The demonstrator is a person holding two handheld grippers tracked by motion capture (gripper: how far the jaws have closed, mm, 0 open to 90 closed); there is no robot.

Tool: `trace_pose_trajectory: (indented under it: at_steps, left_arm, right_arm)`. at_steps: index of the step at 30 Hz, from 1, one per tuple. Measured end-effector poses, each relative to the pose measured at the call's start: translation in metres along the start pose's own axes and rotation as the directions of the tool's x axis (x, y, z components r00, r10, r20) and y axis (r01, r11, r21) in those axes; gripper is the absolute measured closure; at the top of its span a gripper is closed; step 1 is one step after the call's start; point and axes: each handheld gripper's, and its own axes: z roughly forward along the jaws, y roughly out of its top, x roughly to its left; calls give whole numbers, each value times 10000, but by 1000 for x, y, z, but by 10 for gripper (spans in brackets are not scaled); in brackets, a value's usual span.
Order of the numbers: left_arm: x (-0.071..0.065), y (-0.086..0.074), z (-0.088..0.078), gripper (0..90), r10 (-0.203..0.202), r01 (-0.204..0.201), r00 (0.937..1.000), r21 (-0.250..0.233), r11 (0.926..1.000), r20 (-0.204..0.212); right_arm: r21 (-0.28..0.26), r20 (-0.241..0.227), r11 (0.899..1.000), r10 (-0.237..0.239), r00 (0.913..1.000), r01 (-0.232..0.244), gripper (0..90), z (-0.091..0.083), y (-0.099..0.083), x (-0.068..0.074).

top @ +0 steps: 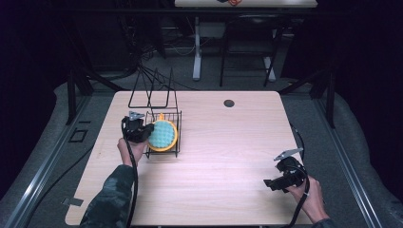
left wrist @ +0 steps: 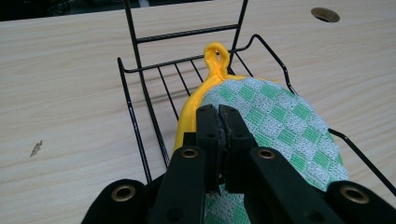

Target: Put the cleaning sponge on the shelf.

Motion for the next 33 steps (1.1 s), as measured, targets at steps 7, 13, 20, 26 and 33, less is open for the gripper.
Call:
trace_pose_trajectory:
  at_steps: [7,13,20,26,33]
  left_arm:
    - [2,0,5,878,-81,81,10000,73,9999,-22]
    - [6,-1,9,878,-227,228,9997,114,9997,-115]
    - [6,0,15,878,-179,181,9998,191,9997,-91]
    - [6,1,22,875,-298,299,9995,270,9992,-37]
    - [8,1,23,856,-464,465,9989,153,9988,-9]
  right_arm:
    - [1,-33,10000,20,10000,-20,103,1,0,0]
    - [-28,-57,10000,73,10000,-73,102,1,0,0]
    - [11,-66,10000,59,10000,-59,102,1,0,-1]
    - [-17,-68,10000,77,9999,-77,102,2,0,0]
    - [-43,-24,10000,42,10000,-42,102,1,-1,-1]
